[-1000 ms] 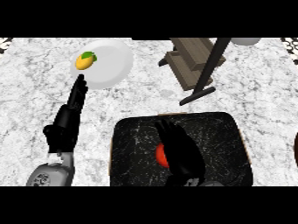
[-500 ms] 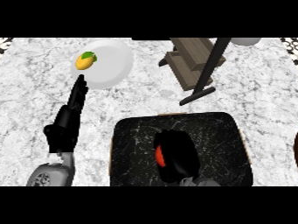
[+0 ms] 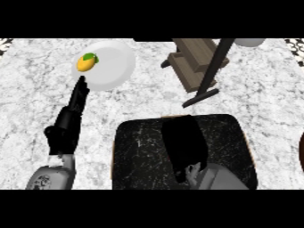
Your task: Pick the tomato from the tray and place it in the tiered basket
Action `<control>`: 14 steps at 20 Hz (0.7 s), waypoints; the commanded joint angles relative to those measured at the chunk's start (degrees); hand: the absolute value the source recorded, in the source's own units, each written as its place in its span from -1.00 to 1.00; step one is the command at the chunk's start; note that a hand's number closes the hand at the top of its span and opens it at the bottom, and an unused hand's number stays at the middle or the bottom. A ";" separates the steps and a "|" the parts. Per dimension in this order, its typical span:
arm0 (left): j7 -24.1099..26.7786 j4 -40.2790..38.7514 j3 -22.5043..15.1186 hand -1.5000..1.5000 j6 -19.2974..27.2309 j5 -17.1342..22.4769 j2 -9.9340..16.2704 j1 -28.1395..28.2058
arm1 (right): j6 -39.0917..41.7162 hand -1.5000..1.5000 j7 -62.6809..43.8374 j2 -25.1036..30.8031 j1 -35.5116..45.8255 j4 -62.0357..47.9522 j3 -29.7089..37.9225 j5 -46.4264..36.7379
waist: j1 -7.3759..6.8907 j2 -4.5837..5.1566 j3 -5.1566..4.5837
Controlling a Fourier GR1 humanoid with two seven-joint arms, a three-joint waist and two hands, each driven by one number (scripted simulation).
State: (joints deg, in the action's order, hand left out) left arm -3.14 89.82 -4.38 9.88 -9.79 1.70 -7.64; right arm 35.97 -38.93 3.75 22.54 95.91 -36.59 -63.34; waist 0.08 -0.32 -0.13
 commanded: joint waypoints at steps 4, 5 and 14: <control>3.88 -4.24 2.47 0.00 -1.31 1.59 1.11 -1.46 | 22.62 1.00 -9.72 -3.60 12.27 12.26 7.09 2.76 | 0.41 0.08 0.04; 0.13 -3.04 0.98 0.00 -0.05 0.08 -0.15 -3.17 | 21.58 1.00 -7.51 -3.62 15.99 8.75 10.90 3.06 | -0.01 0.22 0.09; -0.55 -1.19 0.90 0.00 -0.33 0.47 -0.07 -0.90 | 31.68 1.00 -14.27 -3.71 39.37 14.66 30.74 10.01 | -0.05 -0.27 0.01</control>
State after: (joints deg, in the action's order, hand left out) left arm -3.70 88.82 -3.42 9.24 -9.20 1.98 -8.91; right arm 60.86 -46.37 0.77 51.49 110.59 -12.97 -55.74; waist 0.21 -0.52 -0.09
